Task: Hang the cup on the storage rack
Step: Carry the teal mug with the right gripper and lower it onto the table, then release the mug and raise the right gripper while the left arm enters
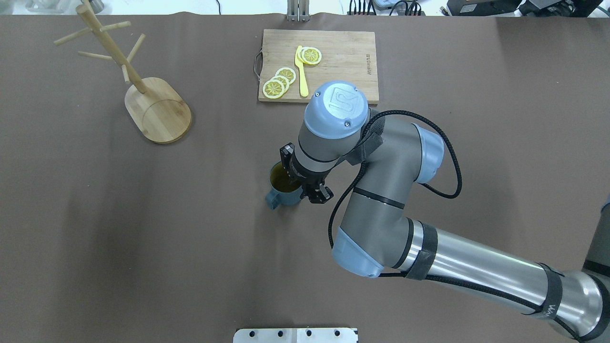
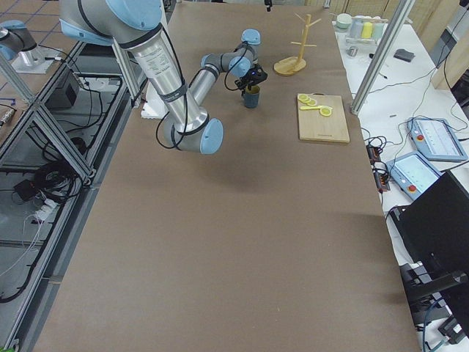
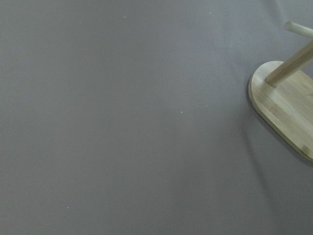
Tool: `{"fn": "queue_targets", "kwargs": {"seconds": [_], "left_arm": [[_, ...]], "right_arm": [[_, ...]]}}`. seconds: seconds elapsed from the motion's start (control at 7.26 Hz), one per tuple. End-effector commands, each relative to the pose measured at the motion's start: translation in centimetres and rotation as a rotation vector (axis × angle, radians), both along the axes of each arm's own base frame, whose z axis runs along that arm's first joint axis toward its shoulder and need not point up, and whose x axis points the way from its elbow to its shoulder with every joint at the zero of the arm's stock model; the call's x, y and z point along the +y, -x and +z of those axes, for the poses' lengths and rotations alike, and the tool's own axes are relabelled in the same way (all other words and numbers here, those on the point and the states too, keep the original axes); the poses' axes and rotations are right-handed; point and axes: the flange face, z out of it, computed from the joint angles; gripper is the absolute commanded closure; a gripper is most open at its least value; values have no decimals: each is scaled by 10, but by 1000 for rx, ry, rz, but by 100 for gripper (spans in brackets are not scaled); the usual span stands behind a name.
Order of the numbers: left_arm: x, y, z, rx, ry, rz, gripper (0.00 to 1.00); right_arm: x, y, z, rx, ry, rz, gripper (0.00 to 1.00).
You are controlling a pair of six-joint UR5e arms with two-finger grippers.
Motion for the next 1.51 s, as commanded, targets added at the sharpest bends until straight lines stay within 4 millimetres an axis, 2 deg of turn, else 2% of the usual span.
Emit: {"fn": "queue_targets", "kwargs": {"seconds": [0.0, 0.14, 0.28, 0.41, 0.55, 0.69, 0.83, 0.96, 1.1, 1.24, 1.38], "left_arm": [[13, -30, -28, 108, 7, -1, 2], [28, -61, -54, 172, -44, 38, 3], [39, -79, -81, 222, -92, 70, 3], [47, -104, -115, 266, -131, 118, 8], [57, -138, -156, 293, -208, 136, 12], [71, -174, -178, 297, -278, 136, 15], [72, -218, -213, 331, -362, 121, 15], [89, -266, -230, 336, -409, 79, 11], [117, -309, -235, 319, -471, -1, 10], [152, -348, -234, 283, -533, -66, 10], [186, -382, -225, 243, -548, -123, 10]], "right_arm": [[-46, -84, -3, -69, 44, 14, 0], [-63, -134, 32, -65, 10, 5, 0], [-74, -169, 74, -30, -63, -22, 0], [-85, -190, 110, 11, -124, -58, 0], [-93, -207, 134, 37, -171, -87, 0], [-96, -213, 151, 61, -221, -119, 0], [-103, -208, 167, 81, -313, -201, 0], [-116, -216, 180, 99, -371, -243, 0], [-130, -223, 190, 116, -404, -267, 0], [-143, -232, 203, 133, -434, -294, 0], [-148, -232, 206, 139, -443, -304, 0]]}}
